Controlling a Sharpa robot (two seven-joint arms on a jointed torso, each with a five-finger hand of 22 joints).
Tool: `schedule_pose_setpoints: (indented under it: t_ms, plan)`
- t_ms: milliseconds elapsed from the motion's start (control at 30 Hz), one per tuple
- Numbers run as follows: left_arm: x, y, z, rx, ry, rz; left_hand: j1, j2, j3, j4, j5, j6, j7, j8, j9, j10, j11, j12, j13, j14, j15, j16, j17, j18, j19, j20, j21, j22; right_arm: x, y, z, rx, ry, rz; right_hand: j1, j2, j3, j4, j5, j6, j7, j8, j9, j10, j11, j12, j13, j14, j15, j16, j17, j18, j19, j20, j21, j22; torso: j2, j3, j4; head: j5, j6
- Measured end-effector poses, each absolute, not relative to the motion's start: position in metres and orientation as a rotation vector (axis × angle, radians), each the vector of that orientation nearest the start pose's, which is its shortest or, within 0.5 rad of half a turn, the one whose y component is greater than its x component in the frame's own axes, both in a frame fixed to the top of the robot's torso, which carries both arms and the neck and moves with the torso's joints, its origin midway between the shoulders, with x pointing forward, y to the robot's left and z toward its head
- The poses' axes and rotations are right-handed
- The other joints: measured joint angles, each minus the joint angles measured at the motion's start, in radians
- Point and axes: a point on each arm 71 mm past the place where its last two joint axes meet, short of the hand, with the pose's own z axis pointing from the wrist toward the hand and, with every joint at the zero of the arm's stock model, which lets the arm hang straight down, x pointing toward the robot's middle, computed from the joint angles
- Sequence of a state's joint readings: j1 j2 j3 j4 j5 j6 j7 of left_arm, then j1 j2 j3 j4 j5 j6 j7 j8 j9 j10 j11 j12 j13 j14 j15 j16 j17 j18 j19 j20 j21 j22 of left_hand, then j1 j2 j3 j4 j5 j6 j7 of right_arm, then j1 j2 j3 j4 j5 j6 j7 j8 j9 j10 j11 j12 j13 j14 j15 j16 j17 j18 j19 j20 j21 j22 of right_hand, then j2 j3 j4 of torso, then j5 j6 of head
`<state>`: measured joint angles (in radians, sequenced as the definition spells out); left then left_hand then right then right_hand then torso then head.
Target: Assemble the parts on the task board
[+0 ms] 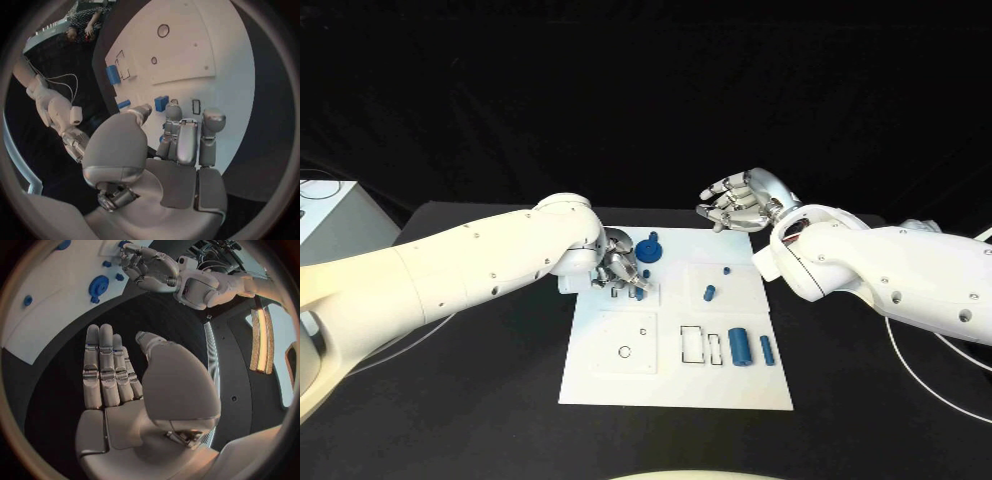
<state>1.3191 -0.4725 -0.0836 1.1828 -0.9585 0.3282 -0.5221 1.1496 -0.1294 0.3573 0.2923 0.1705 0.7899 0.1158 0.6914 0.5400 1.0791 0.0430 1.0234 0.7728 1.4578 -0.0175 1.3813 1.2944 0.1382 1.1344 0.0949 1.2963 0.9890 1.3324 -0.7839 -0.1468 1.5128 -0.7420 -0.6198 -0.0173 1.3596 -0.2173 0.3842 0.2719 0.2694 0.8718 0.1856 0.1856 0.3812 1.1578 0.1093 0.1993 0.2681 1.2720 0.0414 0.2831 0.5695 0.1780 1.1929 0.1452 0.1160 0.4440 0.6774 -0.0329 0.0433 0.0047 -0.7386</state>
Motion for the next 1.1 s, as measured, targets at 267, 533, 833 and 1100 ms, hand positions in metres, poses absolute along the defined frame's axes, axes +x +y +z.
schedule_pose_setpoints:
  t_ms: [267,533,833,1100]
  plan:
    - [0.5334,0.1177,-0.2056,-0.046,2.464,-0.446,0.038,0.016,0.01,-0.01,0.0,0.0,0.0,0.01,0.012,0.006,-0.006,0.011,0.014,0.0,0.0,0.009,0.011,0.0,0.0,0.0,0.007,0.015,0.504,-0.194,-0.1533,0.527,1.525,0.916,0.0,0.0,0.003,-0.003,0.004,0.0,0.0,0.0,0.0,0.0,0.0,0.0,-0.005,-0.004,0.004,-0.006,-0.002,0.0,0.0,0.0,-0.004,-0.005,0.001,0.0004,-0.0012,0.001,-0.004]
    - [0.5327,0.1154,-0.2062,-0.034,2.474,-0.446,0.054,0.017,0.014,-0.014,0.0,0.001,-0.001,0.016,0.017,0.01,-0.009,0.018,0.019,0.0,0.0,0.013,0.014,0.0,0.006,-0.005,0.014,0.023,0.504,-0.1938,-0.1535,0.528,1.527,0.914,0.0,0.0,0.005,0.0,0.008,0.0,0.0,0.0,0.0,0.0,0.0,-0.004,-0.01,-0.004,0.004,-0.012,-0.003,0.0,-0.004,0.004,-0.008,-0.01,0.001,0.0002,-0.0012,-0.001,-0.007]
    - [0.5327,0.1155,-0.2068,-0.027,2.482,-0.443,0.082,0.035,0.034,-0.017,0.0,0.007,-0.007,0.021,0.026,0.021,-0.013,0.026,0.031,0.008,-0.008,0.021,0.014,-0.016,0.018,-0.004,0.025,0.04,0.5039,-0.1934,-0.1537,0.529,1.529,0.914,0.0,0.0,0.005,0.0,0.008,0.0,0.0,0.0,-0.001,0.0,0.0,-0.004,-0.011,-0.004,0.004,-0.014,-0.003,0.0,-0.004,0.004,-0.008,-0.011,0.001,0.0,-0.0006,-0.002,-0.008]
    - [0.5333,0.1153,-0.2054,-0.028,2.482,-0.447,0.14,0.04,0.125,-0.047,-0.003,-0.006,-0.016,0.024,0.042,0.022,-0.014,0.026,0.027,0.008,-0.009,0.024,0.014,-0.016,0.022,-0.007,0.03,0.045,0.504,-0.1929,-0.1538,0.529,1.531,0.914,0.0,0.0,0.008,-0.003,0.015,0.004,0.004,0.0,-0.001,0.0,0.0,-0.004,-0.017,-0.007,0.007,-0.022,-0.005,0.0,-0.004,0.003,-0.014,-0.018,0.001,0.0001,-0.0001,-0.002,-0.007]
